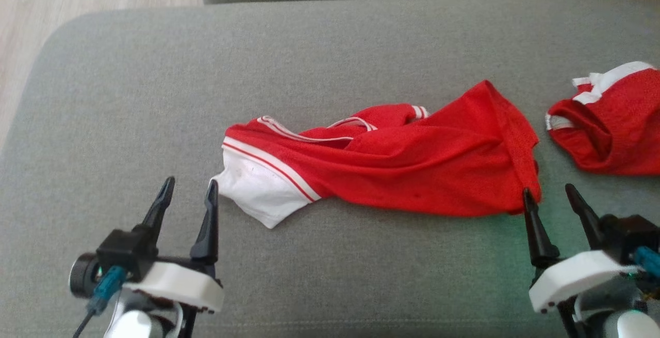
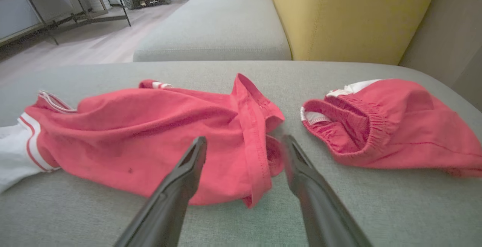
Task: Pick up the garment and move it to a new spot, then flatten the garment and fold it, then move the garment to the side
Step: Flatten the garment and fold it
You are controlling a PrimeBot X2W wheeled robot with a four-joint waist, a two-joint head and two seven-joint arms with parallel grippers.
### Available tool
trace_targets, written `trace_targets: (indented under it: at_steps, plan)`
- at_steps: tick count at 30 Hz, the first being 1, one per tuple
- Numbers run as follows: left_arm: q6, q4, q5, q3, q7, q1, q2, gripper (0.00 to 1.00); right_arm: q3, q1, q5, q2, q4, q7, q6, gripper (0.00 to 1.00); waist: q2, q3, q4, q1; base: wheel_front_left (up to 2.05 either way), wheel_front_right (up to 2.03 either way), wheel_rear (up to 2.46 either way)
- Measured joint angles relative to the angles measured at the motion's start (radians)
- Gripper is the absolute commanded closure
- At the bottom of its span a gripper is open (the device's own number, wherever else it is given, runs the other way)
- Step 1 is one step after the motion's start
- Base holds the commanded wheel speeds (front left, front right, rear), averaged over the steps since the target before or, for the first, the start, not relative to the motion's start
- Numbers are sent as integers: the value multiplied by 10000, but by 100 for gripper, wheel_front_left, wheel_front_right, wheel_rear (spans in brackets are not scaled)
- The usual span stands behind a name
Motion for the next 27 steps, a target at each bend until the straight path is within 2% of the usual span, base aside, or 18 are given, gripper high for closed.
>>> trace_targets:
  at_steps: [4,9,10,11,12,18,27]
  plan:
    - [-111,63,0,-163,-19,-423,-46,0,-163,-500,-44,-265,915,25,0,0,0,312,112,0,0,0,0]
    - [-207,251,0,-180,-188,-702,-159,0,-278,-1018,-169,-278,1894,25,0,0,0,591,228,0,0,0,0]
    - [-215,259,0,-180,-190,-712,-184,0,-278,-1100,-173,-276,2067,27,0,30,0,623,238,0,0,0,0]
    - [-215,274,0,-182,-192,-715,-209,0,-280,-1166,-173,-278,2209,25,0,81,0,649,244,0,0,0,0]
    - [-217,303,0,-186,-194,-717,-226,0,-278,-1206,-173,-278,2297,23,0,100,0,666,251,0,0,0,0]
    - [-224,451,0,-184,-295,-725,-232,0,-320,-1339,-148,-276,2268,-128,0,100,0,650,231,0,0,0,0]
    - [-226,468,0,-182,-353,-788,-228,0,-127,-2146,84,-274,949,-244,0,100,0,714,154,0,0,0,0]
